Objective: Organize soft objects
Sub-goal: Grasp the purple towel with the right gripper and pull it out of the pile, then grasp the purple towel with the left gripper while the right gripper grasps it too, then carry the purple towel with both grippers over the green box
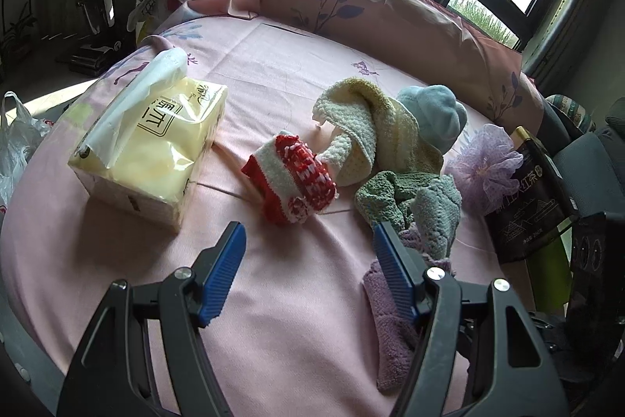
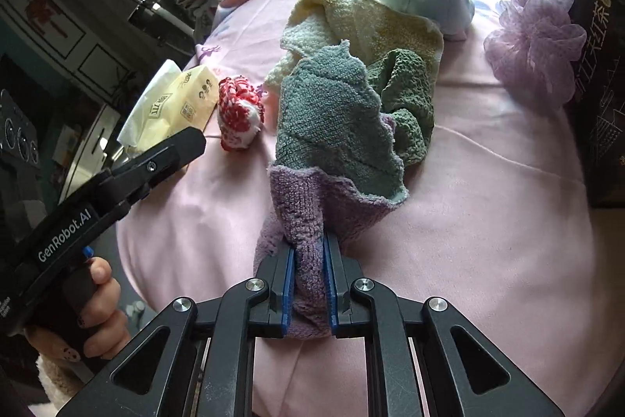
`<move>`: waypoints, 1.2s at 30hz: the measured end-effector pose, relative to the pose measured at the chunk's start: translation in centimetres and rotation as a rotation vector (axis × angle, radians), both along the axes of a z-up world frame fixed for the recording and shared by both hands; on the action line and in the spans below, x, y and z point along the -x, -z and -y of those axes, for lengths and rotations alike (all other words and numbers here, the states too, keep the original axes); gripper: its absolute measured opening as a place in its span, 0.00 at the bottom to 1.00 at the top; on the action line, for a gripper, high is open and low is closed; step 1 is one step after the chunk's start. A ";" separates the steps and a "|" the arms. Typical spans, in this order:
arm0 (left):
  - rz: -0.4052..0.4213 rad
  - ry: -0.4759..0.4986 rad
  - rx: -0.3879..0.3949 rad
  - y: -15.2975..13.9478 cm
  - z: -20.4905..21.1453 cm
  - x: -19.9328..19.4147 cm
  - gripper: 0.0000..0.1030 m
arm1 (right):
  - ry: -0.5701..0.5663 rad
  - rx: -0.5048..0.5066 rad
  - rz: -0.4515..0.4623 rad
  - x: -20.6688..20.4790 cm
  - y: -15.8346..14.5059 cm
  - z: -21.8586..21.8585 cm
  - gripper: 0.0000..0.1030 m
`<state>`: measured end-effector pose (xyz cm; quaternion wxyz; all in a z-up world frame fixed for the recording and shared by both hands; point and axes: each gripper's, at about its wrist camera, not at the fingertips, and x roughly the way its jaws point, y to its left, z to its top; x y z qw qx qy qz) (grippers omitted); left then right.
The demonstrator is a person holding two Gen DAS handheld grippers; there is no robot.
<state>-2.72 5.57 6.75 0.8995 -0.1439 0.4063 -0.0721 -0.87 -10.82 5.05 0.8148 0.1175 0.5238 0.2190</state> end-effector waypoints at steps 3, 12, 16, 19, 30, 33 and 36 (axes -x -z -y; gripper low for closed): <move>-0.014 0.012 0.015 0.2 0.5 1.3 0.65 | 0.011 0.004 0.023 0.3 -1.4 1.2 0.26; -0.099 0.163 0.061 2.4 4.6 4.1 0.65 | 0.066 -0.068 0.190 0.0 -5.2 4.2 0.70; -0.145 0.182 0.027 3.6 6.8 3.7 0.61 | 0.037 -0.037 0.206 -1.8 -4.6 2.9 0.70; -0.133 0.154 -0.017 4.0 7.6 3.4 0.51 | 0.021 -0.033 0.183 -3.2 -3.3 2.0 0.59; -0.129 0.145 0.115 4.2 7.4 1.4 0.18 | -0.055 -0.152 -0.030 -3.3 1.4 1.2 0.19; -0.084 0.162 0.103 3.0 8.1 1.4 0.16 | -0.046 -0.175 0.024 -2.6 0.0 1.8 0.19; -0.024 0.185 0.113 1.1 8.7 1.7 0.15 | -0.013 -0.208 0.099 -1.6 -2.2 3.2 0.19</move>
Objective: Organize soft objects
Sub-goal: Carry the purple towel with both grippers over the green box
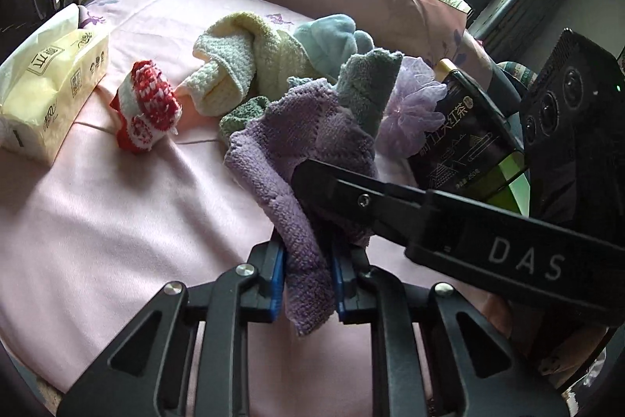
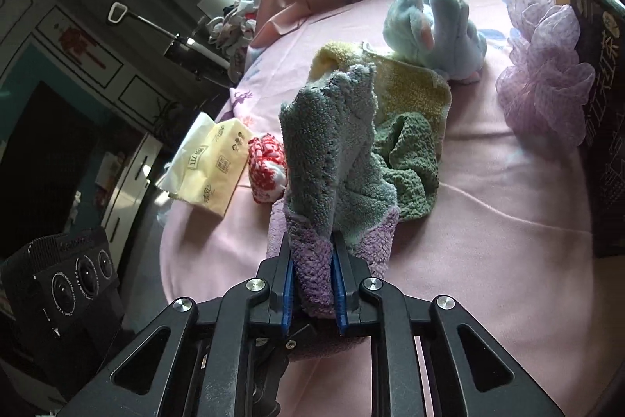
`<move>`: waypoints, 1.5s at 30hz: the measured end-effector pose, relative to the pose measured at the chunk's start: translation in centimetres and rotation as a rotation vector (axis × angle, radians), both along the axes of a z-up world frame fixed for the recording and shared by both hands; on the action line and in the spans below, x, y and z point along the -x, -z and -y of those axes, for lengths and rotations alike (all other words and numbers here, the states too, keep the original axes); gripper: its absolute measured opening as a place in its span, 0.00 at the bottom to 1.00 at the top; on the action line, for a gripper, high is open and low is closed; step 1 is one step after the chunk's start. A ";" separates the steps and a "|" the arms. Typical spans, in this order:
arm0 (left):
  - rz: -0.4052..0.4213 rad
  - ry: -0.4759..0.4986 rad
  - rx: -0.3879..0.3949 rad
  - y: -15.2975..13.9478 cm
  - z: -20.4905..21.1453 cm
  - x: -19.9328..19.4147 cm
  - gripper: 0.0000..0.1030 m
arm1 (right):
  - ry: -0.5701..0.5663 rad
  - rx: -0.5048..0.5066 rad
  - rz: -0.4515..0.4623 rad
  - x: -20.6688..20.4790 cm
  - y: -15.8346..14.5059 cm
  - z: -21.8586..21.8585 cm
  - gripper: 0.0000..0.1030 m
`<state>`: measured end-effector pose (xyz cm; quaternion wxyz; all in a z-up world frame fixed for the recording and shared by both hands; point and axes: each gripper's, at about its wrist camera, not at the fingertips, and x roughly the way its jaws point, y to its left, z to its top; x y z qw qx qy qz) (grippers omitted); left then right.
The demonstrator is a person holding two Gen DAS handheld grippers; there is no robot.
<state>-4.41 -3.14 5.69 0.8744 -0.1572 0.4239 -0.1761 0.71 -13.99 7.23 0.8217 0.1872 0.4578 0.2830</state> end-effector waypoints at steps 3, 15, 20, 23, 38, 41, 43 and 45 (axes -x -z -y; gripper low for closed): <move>0.081 0.038 0.019 -2.5 1.5 0.3 0.15 | 0.059 -0.010 0.100 1.4 -2.8 1.8 0.19; 0.333 0.343 0.066 -10.7 13.1 1.4 0.15 | 0.414 0.068 0.426 8.0 -11.2 12.9 0.19; 0.337 0.469 0.042 -11.2 18.9 1.1 0.15 | 0.565 0.017 0.423 9.0 -10.6 18.5 0.19; 0.318 0.526 0.027 -10.8 21.8 0.6 0.16 | 0.631 -0.017 0.411 9.5 -9.8 21.2 0.19; 0.193 0.577 -0.120 -6.6 30.8 -1.7 0.16 | 0.790 -0.283 0.190 7.8 -3.2 29.9 0.19; 0.192 0.579 -0.137 -6.2 31.2 -1.6 0.16 | 0.801 -0.273 0.173 7.7 -2.8 30.3 0.19; 0.183 0.580 -0.131 -6.0 31.2 -1.6 0.19 | 0.833 -0.239 0.143 7.9 -2.6 30.4 0.19; 0.182 0.581 -0.123 -6.1 31.1 -1.6 0.22 | 0.872 -0.188 0.121 8.2 -2.5 30.6 0.19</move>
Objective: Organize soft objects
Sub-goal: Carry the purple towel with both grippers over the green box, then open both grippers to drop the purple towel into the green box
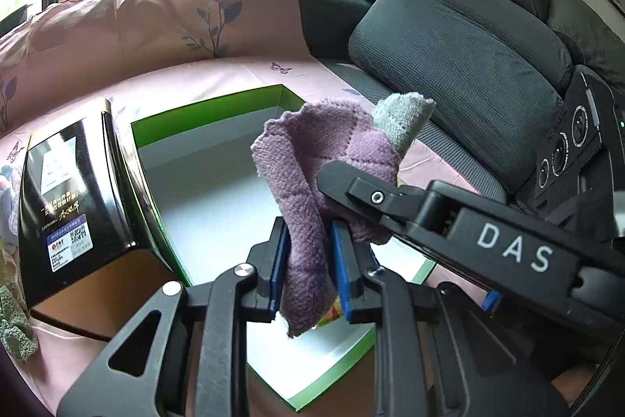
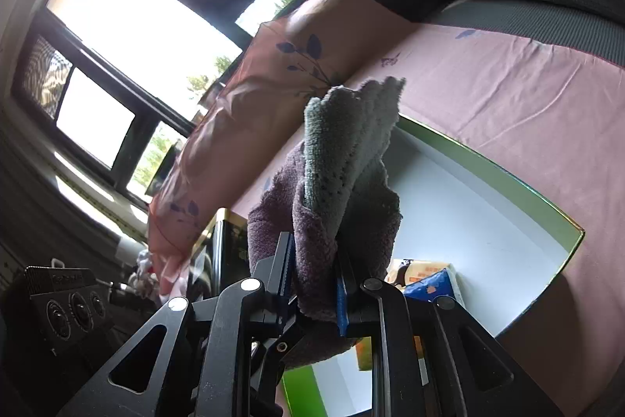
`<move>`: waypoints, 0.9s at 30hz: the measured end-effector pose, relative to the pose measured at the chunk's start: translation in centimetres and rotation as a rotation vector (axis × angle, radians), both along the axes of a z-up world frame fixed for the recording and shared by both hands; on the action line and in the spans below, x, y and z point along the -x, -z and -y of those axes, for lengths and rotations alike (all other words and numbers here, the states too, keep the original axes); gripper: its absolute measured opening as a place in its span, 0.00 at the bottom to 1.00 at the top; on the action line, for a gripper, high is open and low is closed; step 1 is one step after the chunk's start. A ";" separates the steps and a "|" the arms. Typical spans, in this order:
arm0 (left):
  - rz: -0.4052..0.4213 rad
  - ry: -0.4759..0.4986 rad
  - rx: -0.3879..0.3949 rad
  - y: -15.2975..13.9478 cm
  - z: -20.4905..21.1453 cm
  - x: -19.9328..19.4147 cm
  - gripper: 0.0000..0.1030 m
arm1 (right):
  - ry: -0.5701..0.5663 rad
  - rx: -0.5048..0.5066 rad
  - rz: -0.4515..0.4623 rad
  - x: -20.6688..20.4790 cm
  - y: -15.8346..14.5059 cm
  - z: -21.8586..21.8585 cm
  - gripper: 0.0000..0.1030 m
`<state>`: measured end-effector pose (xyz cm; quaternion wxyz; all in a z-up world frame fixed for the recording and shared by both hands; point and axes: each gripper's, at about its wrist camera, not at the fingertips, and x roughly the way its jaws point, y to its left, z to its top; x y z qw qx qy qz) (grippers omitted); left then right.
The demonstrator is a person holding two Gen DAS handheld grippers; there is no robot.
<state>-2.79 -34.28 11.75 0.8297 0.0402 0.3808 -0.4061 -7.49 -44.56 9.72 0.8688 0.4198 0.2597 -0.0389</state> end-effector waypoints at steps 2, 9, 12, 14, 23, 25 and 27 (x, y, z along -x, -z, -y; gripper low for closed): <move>0.015 -0.012 -0.004 -0.2 -0.1 0.2 0.32 | 0.008 -0.004 -0.005 0.2 0.3 0.3 0.19; 0.023 0.009 0.027 -1.7 -2.5 1.2 0.61 | 0.036 0.013 -0.036 0.6 0.2 0.5 0.54; 0.052 -0.001 0.053 -2.8 -4.0 1.9 0.67 | 0.033 0.030 -0.005 0.9 -0.6 -0.1 0.60; 0.070 -0.016 0.067 -3.4 -5.3 2.4 0.73 | 0.033 0.052 0.011 1.2 -1.2 -0.8 0.66; 0.130 -0.137 0.145 -5.6 -13.6 3.2 0.90 | 0.036 0.208 0.058 1.4 -3.7 -4.5 0.82; 0.139 -0.190 0.149 -5.7 -15.9 2.8 0.93 | 0.025 0.236 0.065 1.2 -4.1 -5.3 0.82; 0.150 -0.260 0.144 -5.6 -18.3 2.5 0.95 | 0.018 0.262 0.064 1.0 -4.4 -6.1 0.82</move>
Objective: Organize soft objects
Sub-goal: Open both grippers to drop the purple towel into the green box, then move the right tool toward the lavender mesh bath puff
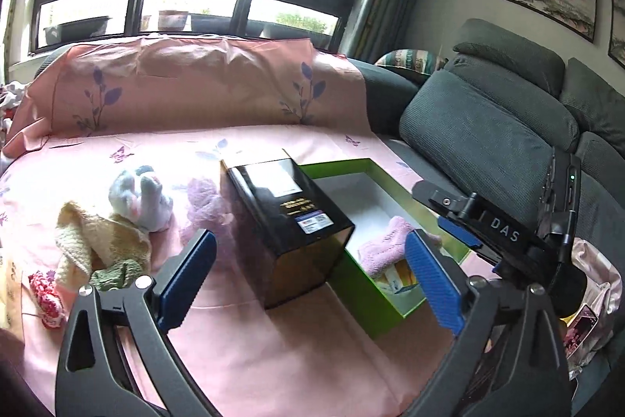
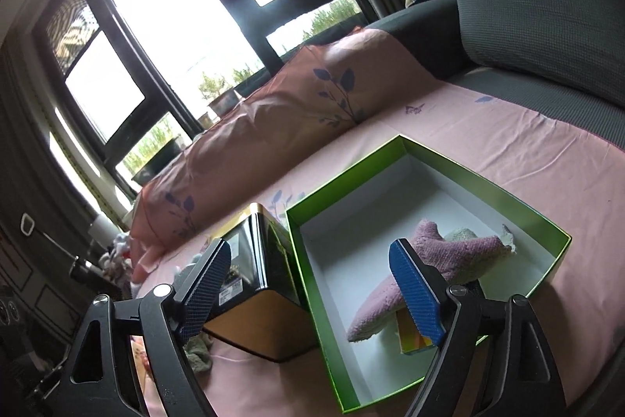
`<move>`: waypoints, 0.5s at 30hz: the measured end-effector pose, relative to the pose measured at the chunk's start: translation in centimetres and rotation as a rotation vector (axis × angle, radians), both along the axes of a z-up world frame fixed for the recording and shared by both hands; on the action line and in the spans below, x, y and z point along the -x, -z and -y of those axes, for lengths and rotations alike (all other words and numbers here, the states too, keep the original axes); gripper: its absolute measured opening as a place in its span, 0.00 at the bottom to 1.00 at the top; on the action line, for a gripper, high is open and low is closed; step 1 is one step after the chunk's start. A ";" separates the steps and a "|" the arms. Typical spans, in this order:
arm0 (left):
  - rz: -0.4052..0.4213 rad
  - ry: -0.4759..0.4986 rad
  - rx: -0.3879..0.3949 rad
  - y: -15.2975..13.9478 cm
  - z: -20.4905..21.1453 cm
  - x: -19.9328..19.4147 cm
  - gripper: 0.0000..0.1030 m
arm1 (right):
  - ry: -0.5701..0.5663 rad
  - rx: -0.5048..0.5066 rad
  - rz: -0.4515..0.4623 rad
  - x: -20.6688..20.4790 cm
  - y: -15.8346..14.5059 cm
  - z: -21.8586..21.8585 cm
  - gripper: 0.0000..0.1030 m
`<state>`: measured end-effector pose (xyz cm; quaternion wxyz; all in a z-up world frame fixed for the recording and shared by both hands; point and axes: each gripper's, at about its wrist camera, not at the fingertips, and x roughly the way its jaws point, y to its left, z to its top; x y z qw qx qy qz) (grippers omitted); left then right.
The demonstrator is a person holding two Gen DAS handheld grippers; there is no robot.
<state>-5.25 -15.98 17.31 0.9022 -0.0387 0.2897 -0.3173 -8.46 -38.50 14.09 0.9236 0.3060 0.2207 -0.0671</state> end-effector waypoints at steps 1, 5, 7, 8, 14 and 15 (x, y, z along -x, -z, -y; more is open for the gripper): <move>0.001 -0.032 -0.005 0.2 -1.2 -0.2 0.97 | -0.002 0.014 -0.004 -0.1 -0.1 -0.4 0.82; -0.072 -0.121 0.010 1.4 -5.9 -1.4 0.97 | -0.019 0.066 -0.027 -1.0 -0.4 -1.9 0.82; -0.091 -0.156 0.034 2.0 -8.2 -1.8 0.97 | -0.020 0.093 -0.051 -1.5 -0.4 -2.6 0.82; -0.097 -0.180 0.030 2.2 -9.2 -2.0 0.97 | -0.018 0.106 -0.061 -1.7 -0.4 -3.0 0.82; -0.124 -0.351 0.029 4.7 -15.1 -3.0 0.97 | -0.014 0.139 -0.059 -1.8 -1.0 -4.8 0.82; -0.128 -0.385 0.026 5.3 -15.8 -3.1 0.97 | 0.015 0.153 -0.047 -1.5 -1.3 -5.1 0.82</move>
